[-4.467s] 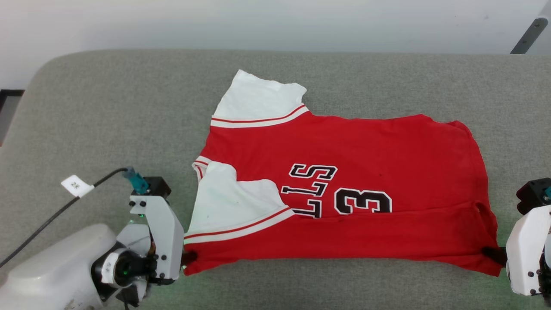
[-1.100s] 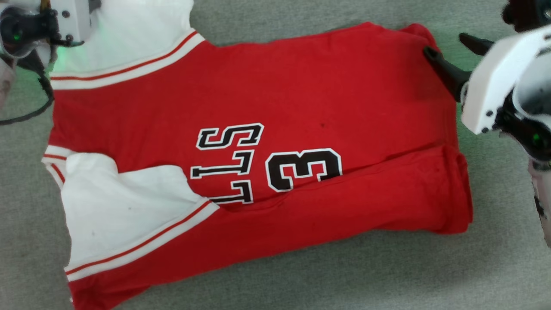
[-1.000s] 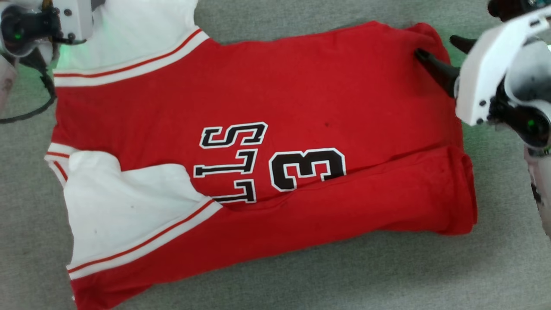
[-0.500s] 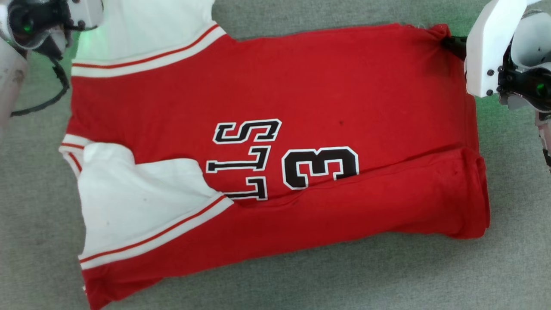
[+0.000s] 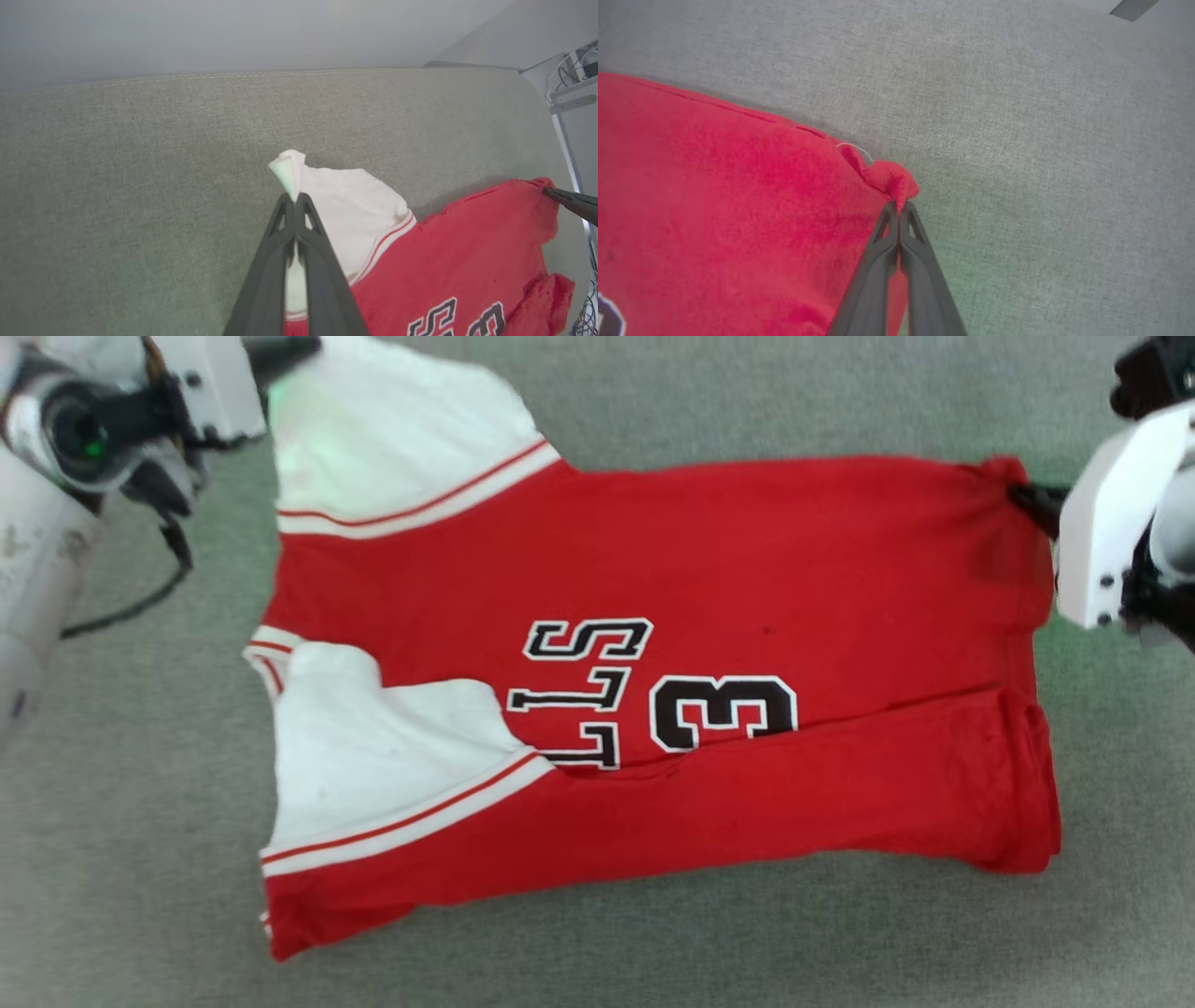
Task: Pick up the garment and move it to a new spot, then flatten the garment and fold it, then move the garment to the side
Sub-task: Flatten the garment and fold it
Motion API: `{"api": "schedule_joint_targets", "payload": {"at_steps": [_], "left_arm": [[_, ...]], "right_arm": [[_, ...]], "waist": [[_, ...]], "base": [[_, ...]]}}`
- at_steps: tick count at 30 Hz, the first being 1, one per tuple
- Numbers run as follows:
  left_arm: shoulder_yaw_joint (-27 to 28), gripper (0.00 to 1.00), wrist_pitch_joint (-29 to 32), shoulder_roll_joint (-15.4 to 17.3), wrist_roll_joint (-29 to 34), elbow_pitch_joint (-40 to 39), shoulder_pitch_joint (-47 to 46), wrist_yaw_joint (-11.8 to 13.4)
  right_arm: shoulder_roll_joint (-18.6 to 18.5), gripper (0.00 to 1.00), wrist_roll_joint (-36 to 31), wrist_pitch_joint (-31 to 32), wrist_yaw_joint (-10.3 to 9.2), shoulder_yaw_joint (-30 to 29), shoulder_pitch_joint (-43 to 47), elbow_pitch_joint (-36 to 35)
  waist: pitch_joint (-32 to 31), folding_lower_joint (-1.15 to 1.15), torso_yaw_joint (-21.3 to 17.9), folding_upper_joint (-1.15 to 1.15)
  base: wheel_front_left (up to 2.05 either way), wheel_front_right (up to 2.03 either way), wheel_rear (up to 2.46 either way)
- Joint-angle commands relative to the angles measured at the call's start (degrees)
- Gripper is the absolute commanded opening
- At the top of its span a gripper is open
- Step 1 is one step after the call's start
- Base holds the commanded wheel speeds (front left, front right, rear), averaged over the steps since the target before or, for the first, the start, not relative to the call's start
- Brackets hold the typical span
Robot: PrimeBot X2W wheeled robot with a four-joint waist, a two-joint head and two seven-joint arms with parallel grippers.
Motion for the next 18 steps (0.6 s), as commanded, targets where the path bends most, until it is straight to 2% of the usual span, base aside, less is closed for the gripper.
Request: {"api": "schedule_joint_targets", "payload": {"at_steps": [1,9,13,18], "left_arm": [[0.19,0.0,0.38,0.19,-0.7,-1.04,1.54,-0.2],[-0.38,0.0,1.37,3.48,-3.21,-10.46,9.93,0.3],[-0.84,0.0,0.84,6.55,-4.39,-18.11,15.59,2.54],[-1.47,0.0,0.03,10.97,-6.48,-29.43,23.79,7.25]], "right_arm": [[-0.96,0.0,0.66,-0.57,-0.06,0.33,1.81,-0.56],[-5.65,0.0,3.34,-2.14,-0.06,0.09,11.28,-6.46],[-6.72,0.0,4.19,-1.94,-0.06,-1.83,17.29,-9.25],[-7.36,0.0,4.95,-0.71,-0.06,-5.24,25.12,-12.48]], "waist": [[-4.21,0.0,3.07,0.0],[-11.2,0.0,6.48,0.0],[-14.08,0.0,7.45,0.0],[-16.43,0.0,8.35,0.0]], "base": [[0.0,0.0,0.0],[0.0,0.0,0.0],[0.0,0.0,0.0],[0.0,0.0,0.0]]}}
